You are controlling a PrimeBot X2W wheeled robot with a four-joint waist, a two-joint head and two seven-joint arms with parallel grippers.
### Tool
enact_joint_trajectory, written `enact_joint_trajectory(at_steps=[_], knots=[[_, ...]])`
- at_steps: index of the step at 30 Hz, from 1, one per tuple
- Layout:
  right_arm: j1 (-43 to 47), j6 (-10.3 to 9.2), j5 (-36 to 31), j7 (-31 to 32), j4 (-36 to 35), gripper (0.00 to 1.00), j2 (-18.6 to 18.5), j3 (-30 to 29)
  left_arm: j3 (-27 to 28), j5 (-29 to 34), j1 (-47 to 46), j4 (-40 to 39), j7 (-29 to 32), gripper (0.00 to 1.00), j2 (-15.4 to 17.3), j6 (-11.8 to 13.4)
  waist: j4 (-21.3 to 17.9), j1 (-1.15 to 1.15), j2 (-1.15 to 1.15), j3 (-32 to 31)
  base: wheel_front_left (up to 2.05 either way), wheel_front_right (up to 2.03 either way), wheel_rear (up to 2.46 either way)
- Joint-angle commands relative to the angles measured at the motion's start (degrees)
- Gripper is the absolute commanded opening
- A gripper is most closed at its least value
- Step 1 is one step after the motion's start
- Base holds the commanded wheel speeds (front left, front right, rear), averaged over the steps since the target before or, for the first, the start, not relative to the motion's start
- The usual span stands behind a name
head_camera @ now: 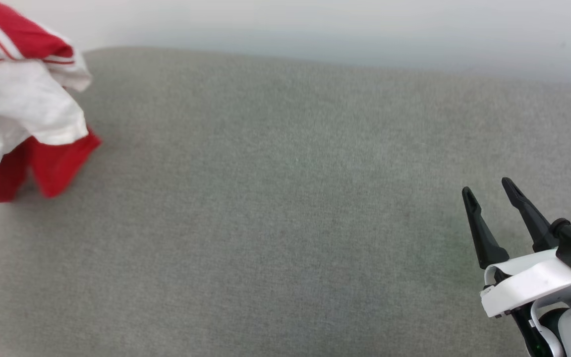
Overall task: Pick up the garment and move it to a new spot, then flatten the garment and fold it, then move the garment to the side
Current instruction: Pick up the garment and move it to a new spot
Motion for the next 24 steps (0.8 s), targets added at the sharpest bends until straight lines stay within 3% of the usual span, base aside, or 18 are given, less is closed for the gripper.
enact_joint_trajectory(at_steps=[1, 9, 19, 24], knots=[[0.36, -0.08, 0.63, -0.33, 0.16, 1.0, -0.31, 0.03, -0.08, -0.65, 1.1, -1.76, 0.9, 0.0, 0.14, 0.26, 0.52, 0.0, 0.0, -2.65, 0.0, 0.0, 0.0], [0.39, -0.08, 0.64, -1.07, 0.91, 1.0, -0.79, -1.21, -0.49, -2.2, 6.12, -17.12, 8.74, 0.0, 0.63, 5.27, -1.97, 0.0, 0.0, -4.28, 0.0, 0.0, 0.0], [1.42, -0.08, -0.25, -2.93, 1.84, 1.0, 0.43, -5.5, -1.95, -3.74, 11.02, -38.45, 18.21, 0.0, 1.68, 10.83, -8.22, 0.0, 0.0, -3.61, 0.0, 0.0, 0.0], [1.1, -0.08, -0.72, -4.08, 2.79, 1.0, 1.64, -7.62, -4.73, -3.42, 11.01, -44.59, 21.67, 0.0, -0.34, 12.47, -11.74, 0.0, 0.0, -2.18, 0.0, 0.0, 0.0]])
